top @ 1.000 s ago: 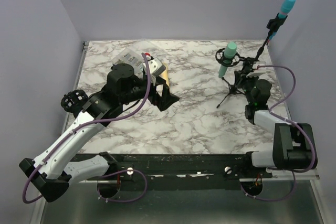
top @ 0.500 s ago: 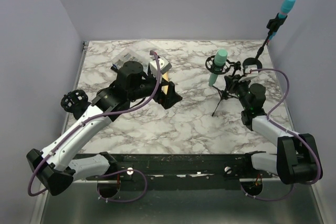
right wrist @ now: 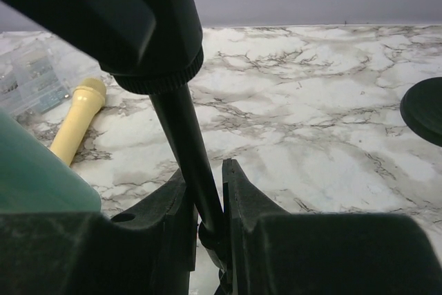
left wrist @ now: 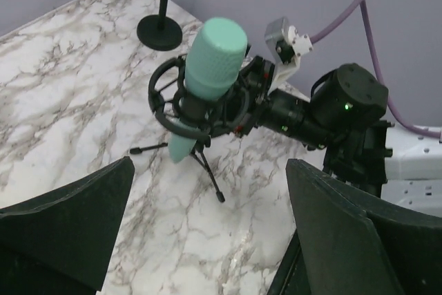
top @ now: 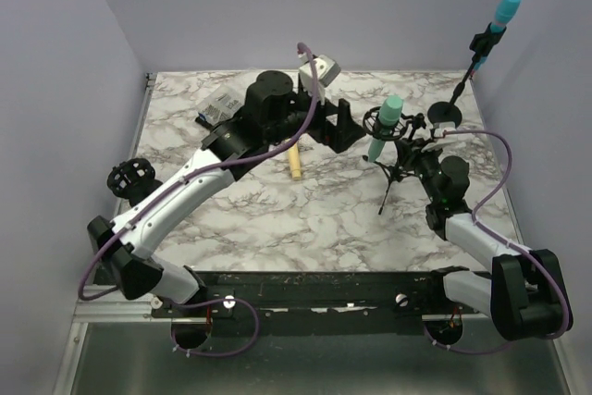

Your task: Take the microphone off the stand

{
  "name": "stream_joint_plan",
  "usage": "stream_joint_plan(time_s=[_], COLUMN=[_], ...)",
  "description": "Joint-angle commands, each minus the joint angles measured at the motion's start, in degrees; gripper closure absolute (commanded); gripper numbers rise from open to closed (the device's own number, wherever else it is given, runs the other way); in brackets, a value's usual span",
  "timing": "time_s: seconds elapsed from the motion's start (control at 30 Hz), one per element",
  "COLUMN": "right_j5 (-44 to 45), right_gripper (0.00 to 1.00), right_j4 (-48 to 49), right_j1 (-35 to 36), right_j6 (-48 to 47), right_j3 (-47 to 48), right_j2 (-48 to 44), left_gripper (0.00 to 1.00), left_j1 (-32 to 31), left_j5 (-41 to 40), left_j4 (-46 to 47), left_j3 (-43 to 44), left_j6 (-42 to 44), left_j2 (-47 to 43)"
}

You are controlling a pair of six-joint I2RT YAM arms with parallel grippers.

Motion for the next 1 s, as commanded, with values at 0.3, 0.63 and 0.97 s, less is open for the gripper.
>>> stream_joint_plan(time_s=[0.3,0.63,0.97], right_j5=[3.4,4.2,4.7], right_gripper=[0.99,0.99,0.99], right_j4=[-1.8,-1.8,-2.5], right_j1=[0.4,0.4,0.5], right_j6=[6.7,6.7,6.3], right_j3=[-3.7,-3.9,-3.5], right_j2=[-0.7,-1.7,-2.1], left_gripper=[0.04,0.12,0.37], left_j1=[-5.4,-7.5,-8.6], left_j5=[-8.0,-12.0,-18.2], left_j4=[-1.7,-4.3,-4.3], left_j3=[24.3,30.9,31.4], left_j6=[5.2,7.9,10.0], left_j2=[22.1,29.0,30.4])
